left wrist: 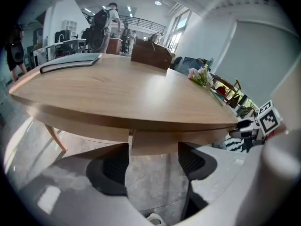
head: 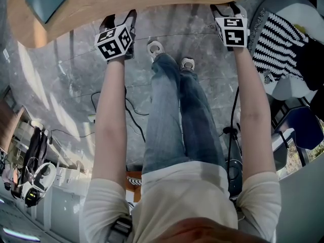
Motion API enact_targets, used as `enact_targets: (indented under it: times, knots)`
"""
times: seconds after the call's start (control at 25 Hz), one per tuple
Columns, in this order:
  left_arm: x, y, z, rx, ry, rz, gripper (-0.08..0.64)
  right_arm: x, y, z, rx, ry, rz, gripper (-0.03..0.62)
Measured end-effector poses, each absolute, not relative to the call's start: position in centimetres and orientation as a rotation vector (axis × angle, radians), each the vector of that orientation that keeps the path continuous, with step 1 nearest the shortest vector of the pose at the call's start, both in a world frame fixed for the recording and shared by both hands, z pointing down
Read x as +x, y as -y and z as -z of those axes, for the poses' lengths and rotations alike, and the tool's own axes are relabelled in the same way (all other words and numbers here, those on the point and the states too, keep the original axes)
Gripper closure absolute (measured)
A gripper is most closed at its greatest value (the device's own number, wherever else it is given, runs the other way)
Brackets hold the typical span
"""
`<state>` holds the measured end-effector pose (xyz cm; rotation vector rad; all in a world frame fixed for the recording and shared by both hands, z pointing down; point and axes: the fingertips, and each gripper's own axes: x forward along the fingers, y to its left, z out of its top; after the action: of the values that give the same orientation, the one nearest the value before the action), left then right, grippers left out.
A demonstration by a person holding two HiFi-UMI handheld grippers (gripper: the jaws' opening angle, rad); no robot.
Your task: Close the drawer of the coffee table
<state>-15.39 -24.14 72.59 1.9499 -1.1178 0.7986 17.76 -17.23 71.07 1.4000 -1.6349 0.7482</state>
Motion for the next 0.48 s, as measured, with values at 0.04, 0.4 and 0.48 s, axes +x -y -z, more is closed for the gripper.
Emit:
enact_targets:
  times: [0.04, 0.4, 0.48]
  knots:
    - [-15.4, 23.9, -72.3, 1.944, 1.134, -0.779, 0.225, 17.8, 17.2, -71.0, 1.413, 1.629, -0.743, 0.319]
    - [-15.6, 22.2, -69.5, 1.917, 1.212, -0.638, 0.236, 17.1, 16.5, -68.8, 1.501, 1.664, -0.728, 0.354]
    - [-15.3, 21.8, -68.7, 1.919, 1.234, -0.616, 0.311, 16.7, 16.3, -68.1, 1.511, 1.684, -0.720, 0.382]
